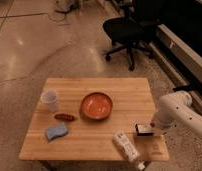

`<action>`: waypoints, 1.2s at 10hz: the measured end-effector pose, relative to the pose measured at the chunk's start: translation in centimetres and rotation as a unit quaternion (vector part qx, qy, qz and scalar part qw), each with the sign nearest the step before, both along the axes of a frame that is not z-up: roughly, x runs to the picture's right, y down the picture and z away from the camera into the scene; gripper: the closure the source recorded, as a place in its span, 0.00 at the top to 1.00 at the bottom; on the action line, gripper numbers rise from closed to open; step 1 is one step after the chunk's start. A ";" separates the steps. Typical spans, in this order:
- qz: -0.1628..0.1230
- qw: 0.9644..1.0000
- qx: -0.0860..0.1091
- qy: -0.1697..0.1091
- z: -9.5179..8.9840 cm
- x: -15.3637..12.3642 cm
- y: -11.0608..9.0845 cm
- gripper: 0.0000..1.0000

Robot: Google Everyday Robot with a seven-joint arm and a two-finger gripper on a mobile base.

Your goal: Place the eraser on the white sponge

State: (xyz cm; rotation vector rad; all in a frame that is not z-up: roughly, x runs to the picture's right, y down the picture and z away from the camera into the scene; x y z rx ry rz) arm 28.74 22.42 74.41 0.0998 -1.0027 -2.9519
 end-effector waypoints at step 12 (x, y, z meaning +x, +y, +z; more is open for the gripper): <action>0.018 1.000 0.018 -0.006 -4.1 -2.8 0.6 0.00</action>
